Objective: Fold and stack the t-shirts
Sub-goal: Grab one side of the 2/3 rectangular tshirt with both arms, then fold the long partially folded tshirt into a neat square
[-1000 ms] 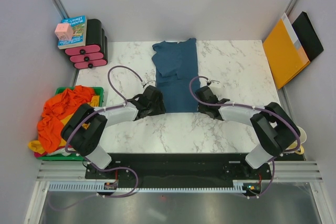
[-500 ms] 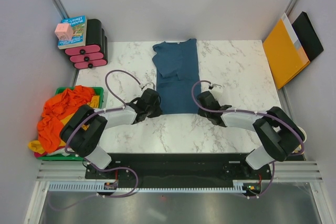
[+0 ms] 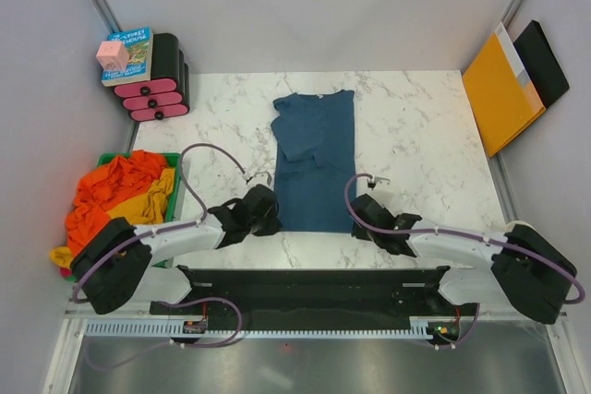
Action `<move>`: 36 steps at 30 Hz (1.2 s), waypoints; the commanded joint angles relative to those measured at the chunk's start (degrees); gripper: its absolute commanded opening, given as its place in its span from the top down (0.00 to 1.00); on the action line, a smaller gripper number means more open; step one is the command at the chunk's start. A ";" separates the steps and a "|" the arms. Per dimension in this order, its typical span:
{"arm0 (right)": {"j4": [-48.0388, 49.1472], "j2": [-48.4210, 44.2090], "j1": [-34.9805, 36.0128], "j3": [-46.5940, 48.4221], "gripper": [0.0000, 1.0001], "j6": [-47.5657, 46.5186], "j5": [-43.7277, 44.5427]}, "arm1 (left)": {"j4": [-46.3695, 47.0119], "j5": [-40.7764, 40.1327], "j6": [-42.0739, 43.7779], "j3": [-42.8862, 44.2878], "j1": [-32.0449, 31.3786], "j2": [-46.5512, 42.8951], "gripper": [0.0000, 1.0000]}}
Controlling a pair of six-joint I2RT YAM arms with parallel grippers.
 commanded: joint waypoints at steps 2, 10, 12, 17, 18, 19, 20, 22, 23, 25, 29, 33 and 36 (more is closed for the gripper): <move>-13.84 -11.71 5.81 -4.65 1.00 8.12 1.76 | -9.59 -5.21 -11.03 -4.50 -8.34 -10.08 0.98; -22.64 -18.58 10.83 -2.03 1.00 11.83 7.29 | -19.28 -11.55 -19.57 -5.04 -19.25 -18.98 0.98; -25.09 -18.41 11.45 0.69 1.00 10.86 9.40 | -21.29 -13.30 -18.00 -2.07 -19.34 -19.42 0.98; -28.62 -17.01 11.45 11.86 1.00 5.59 15.46 | -24.55 -17.87 -13.33 7.42 -19.43 -18.81 0.98; -28.97 -16.22 11.54 13.35 1.00 4.80 16.26 | -24.99 -18.49 -12.02 8.75 -19.34 -18.63 0.98; -29.15 -15.69 11.54 16.32 1.00 4.01 16.96 | -26.30 -19.02 -11.49 9.98 -19.43 -18.55 0.98; -29.32 -15.16 11.45 17.75 1.00 2.52 17.49 | -26.84 -19.98 -10.96 12.34 -19.34 -18.55 0.98; -29.33 -13.40 11.45 21.43 1.00 0.24 19.34 | -28.24 -22.00 -9.20 14.47 -19.34 -18.63 0.98; -28.98 -12.70 11.37 22.41 1.00 -1.00 20.13 | -28.77 -22.79 -8.67 16.65 -19.26 -18.55 0.98; -27.49 -10.16 11.36 25.04 1.00 -2.76 22.15 | -29.22 -24.03 -6.30 18.69 -18.47 -18.20 0.98; -22.83 -4.45 6.37 28.48 1.00 -8.56 20.23 | -28.96 -24.65 -1.21 23.60 -12.16 -14.78 0.98; -15.37 2.32 -1.01 32.33 1.00 -15.66 16.27 | -24.48 -21.75 7.03 25.64 -4.24 -11.18 0.98; -12.46 8.64 -6.11 37.68 1.00 -19.71 14.86 | -20.70 -19.64 12.14 27.65 0.95 -6.53 0.98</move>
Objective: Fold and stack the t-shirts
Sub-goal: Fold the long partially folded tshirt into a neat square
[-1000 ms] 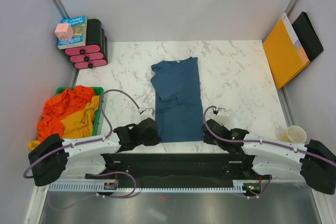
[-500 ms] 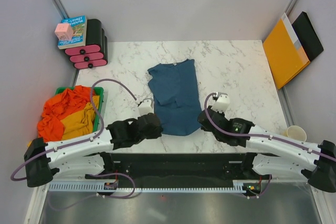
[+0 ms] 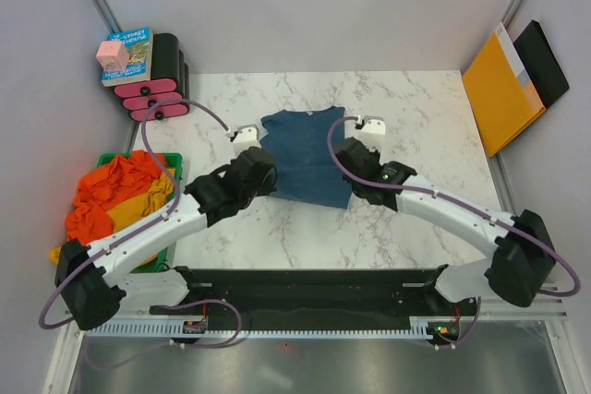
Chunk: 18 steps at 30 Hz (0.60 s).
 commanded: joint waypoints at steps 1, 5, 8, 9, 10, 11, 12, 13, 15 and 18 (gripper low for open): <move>7.61 7.39 -7.08 9.20 1.00 -9.24 -1.97 | 6.36 0.84 11.96 4.73 6.38 5.99 0.98; 9.11 17.04 -10.61 18.16 1.00 -12.14 -3.55 | 9.18 2.60 16.44 10.52 10.24 13.02 0.98; 9.20 22.32 -12.28 24.93 1.00 -13.63 -4.52 | 10.59 3.65 18.12 14.92 11.65 17.95 0.98; 9.11 23.39 -12.63 27.65 1.00 -13.99 -4.61 | 10.77 4.09 18.38 15.89 12.18 19.09 0.98; 9.11 24.44 -13.42 28.72 1.00 -13.99 -5.04 | 10.94 4.88 18.56 17.90 12.54 21.54 0.98; 9.02 26.28 -13.78 29.69 1.00 -14.08 -5.66 | 11.12 5.06 19.00 18.79 13.23 22.43 0.98; 9.02 27.00 -14.13 31.09 1.00 -13.90 -5.93 | 11.21 5.15 19.18 19.76 13.59 23.66 0.98; 9.02 27.79 -14.74 31.71 1.00 -14.08 -6.19 | 11.47 5.41 19.35 21.42 13.85 24.54 0.98; 9.02 30.16 -15.10 33.38 1.00 -14.43 -6.71 | 11.47 5.59 19.88 23.01 14.65 27.53 0.98; 9.28 33.32 -15.89 35.22 1.00 -14.87 -6.89 | 11.56 5.68 20.23 25.47 15.96 30.78 0.98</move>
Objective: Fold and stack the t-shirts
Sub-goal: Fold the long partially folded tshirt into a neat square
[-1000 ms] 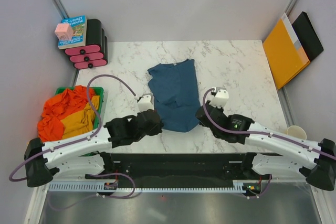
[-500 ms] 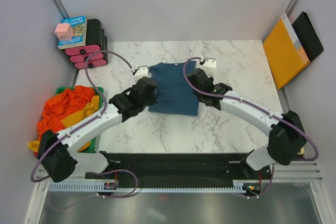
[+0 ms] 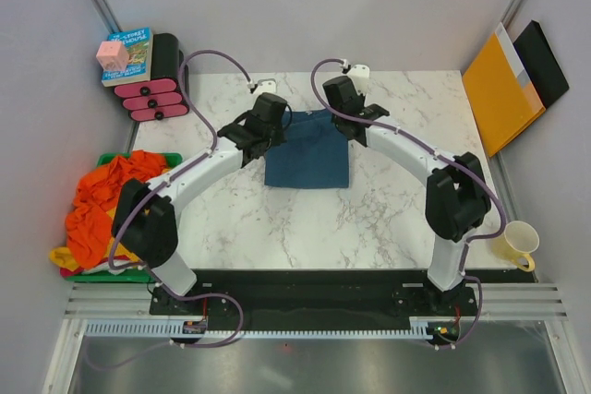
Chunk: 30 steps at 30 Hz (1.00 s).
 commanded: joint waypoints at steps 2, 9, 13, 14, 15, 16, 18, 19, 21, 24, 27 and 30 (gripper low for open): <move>1.57 5.64 -1.22 5.92 1.00 -1.69 -1.47 | 2.99 0.78 3.40 5.37 2.59 4.93 0.98; 1.66 13.29 -2.54 13.75 1.00 -2.39 -2.88 | 3.61 2.19 4.10 8.71 5.50 10.82 0.98; 1.48 17.33 -3.51 18.49 1.00 -2.57 -3.76 | 3.87 2.89 4.54 12.13 6.72 15.21 0.98; 1.40 18.91 -3.94 20.50 1.00 -2.39 -4.55 | 3.87 3.33 4.63 12.93 7.25 16.18 0.98; 1.31 19.62 -4.21 21.48 1.00 -2.39 -4.73 | 3.87 3.68 4.81 13.81 7.43 17.32 0.98; 1.31 21.28 -4.56 22.53 1.00 -2.57 -4.90 | 3.78 4.12 4.98 15.73 7.78 19.16 0.98; 0.96 23.04 -5.00 26.05 1.00 -2.57 -5.69 | 3.70 4.13 5.69 17.50 8.04 21.11 0.98; 0.70 24.71 -5.18 26.93 1.00 -2.65 -5.96 | 3.70 4.39 5.78 18.90 8.39 21.90 0.98; 0.43 26.30 -5.53 29.31 1.00 -2.66 -6.66 | 3.52 5.18 6.04 21.09 8.92 24.18 0.98; 0.52 28.67 -6.49 31.42 1.00 -2.66 -7.89 | 3.26 5.62 6.30 23.65 9.98 26.65 0.98; 1.22 30.34 -7.63 32.39 1.00 -2.31 -9.56 | 3.08 6.06 6.74 25.76 10.77 28.67 0.98; 2.18 32.10 -8.52 33.27 1.00 -2.04 -12.11 | 2.73 6.23 6.57 27.43 11.73 30.42 0.98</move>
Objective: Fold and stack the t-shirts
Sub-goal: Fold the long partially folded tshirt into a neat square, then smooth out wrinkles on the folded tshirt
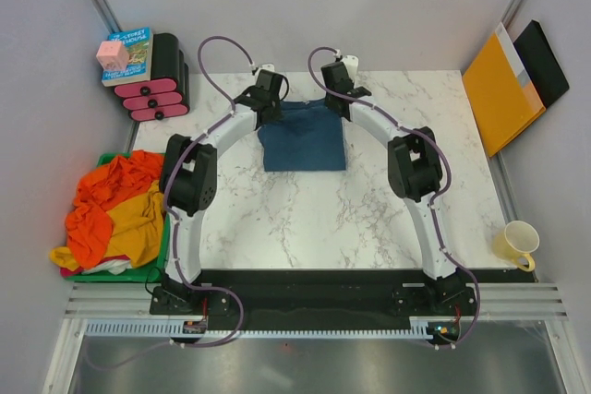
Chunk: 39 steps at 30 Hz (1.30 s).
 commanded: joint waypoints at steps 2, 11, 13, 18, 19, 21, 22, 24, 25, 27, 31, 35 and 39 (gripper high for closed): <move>3.00 3.24 -1.76 4.02 0.97 0.14 -5.87 | 1.13 0.60 1.87 4.92 2.01 2.96 0.96; 9.49 -9.40 -0.54 -10.17 0.41 -1.35 -2.19 | 7.37 -0.81 0.02 -2.44 1.58 -5.20 0.00; 10.64 -14.04 1.04 -13.62 0.41 -1.53 -2.18 | 7.55 0.15 -0.24 -4.56 0.96 -6.96 0.01; 14.86 -19.70 4.29 -26.99 0.69 2.78 -5.69 | 10.35 4.02 -2.35 -13.32 -2.37 -11.36 0.10; 14.87 -19.18 4.73 -27.96 0.74 3.39 -5.87 | 10.88 4.02 -2.96 -14.40 -3.69 -11.54 0.13; 14.69 -18.39 5.61 -30.25 0.81 4.62 -6.22 | 11.41 4.81 -4.02 -17.20 -4.66 -11.28 0.15; 14.95 -17.51 5.88 -31.56 0.82 4.80 -6.49 | 11.68 5.16 -4.72 -17.92 -5.36 -10.93 0.16; 14.95 -16.28 6.32 -32.45 0.83 6.02 -6.75 | 11.77 5.86 -5.34 -19.67 -5.72 -9.88 0.18; 14.95 -15.14 6.32 -33.49 0.85 6.47 -7.19 | 11.77 6.39 -5.95 -20.03 -5.81 -9.44 0.20; 14.95 -14.17 6.41 -34.38 0.87 7.35 -7.72 | 11.59 7.62 -6.39 -21.08 -5.81 -8.21 0.22; 15.30 -13.72 6.76 -38.41 0.91 9.19 -7.98 | 11.33 7.89 -7.53 -23.28 -5.98 -7.67 0.27; 15.30 -16.00 7.72 -43.16 0.91 11.04 -7.72 | 11.24 7.63 -8.50 -26.44 -6.51 -8.64 0.29; 14.78 -19.43 9.91 -48.79 0.91 13.24 -7.55 | 11.15 6.32 -9.91 -31.97 -8.18 -11.71 0.31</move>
